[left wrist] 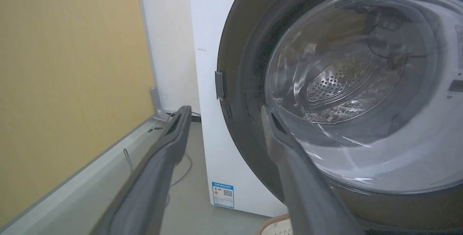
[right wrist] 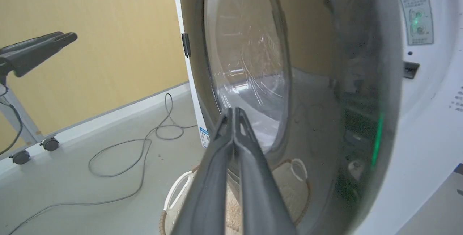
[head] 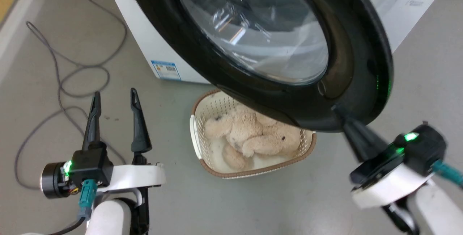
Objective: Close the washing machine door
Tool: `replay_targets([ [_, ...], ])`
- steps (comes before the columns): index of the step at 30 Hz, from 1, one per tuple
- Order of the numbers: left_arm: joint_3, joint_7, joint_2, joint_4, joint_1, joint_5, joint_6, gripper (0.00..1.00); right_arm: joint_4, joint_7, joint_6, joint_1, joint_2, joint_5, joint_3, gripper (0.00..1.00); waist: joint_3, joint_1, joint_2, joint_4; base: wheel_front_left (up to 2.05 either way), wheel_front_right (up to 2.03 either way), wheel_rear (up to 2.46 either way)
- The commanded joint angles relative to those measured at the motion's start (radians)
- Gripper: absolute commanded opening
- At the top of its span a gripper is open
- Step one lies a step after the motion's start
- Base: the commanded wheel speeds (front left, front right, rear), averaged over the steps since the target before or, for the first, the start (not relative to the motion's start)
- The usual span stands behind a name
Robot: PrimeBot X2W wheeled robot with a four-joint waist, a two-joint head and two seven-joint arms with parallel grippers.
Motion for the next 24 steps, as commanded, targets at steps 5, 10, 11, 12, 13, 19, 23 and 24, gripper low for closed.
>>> replay_targets([
  [5,-0.018,-0.004,-0.012,-0.007,-0.042,0.006,-0.002,1.00,0.063,-0.003,0.001,-0.064,0.010,0.000,-0.116,0.00,0.066,0.0000,0.0000,0.004,0.00,0.00,0.00],
  [10,-0.034,-0.004,-0.016,-0.017,-0.076,0.008,0.000,1.00,0.113,-0.003,0.001,-0.132,0.012,0.004,-0.212,0.00,0.119,0.0000,0.0000,0.013,0.00,0.00,0.00],
  [11,-0.036,-0.004,-0.016,-0.019,-0.083,0.008,0.000,1.00,0.127,-0.003,0.001,-0.150,0.011,0.005,-0.227,0.00,0.132,0.0000,0.0000,0.014,0.00,0.00,0.00],
  [12,-0.039,-0.004,-0.016,-0.020,-0.091,0.008,-0.001,1.00,0.143,-0.003,0.001,-0.167,0.008,0.006,-0.242,0.00,0.144,0.0000,0.0000,0.017,0.00,0.00,0.00],
  [13,-0.043,-0.004,-0.017,-0.021,-0.100,0.008,-0.001,1.00,0.160,-0.003,0.001,-0.186,0.002,0.004,-0.253,0.00,0.157,0.0000,0.0000,0.021,0.00,0.00,0.00],
  [19,-0.069,-0.004,-0.018,-0.031,-0.143,0.000,0.012,1.00,0.241,-0.003,0.001,-0.316,-0.020,-0.007,-0.291,0.00,0.229,0.0000,0.0000,0.038,0.00,0.00,0.00],
  [23,-0.086,-0.004,-0.018,-0.034,-0.164,-0.014,0.026,1.00,0.297,-0.003,0.001,-0.405,-0.027,-0.010,-0.304,0.00,0.263,0.0000,0.0000,0.049,0.00,0.00,0.00],
  [24,-0.090,-0.004,-0.018,-0.035,-0.168,-0.017,0.028,1.00,0.311,-0.003,0.001,-0.425,-0.027,-0.013,-0.312,0.00,0.270,0.0000,0.0000,0.051,0.00,0.00,0.00],
])
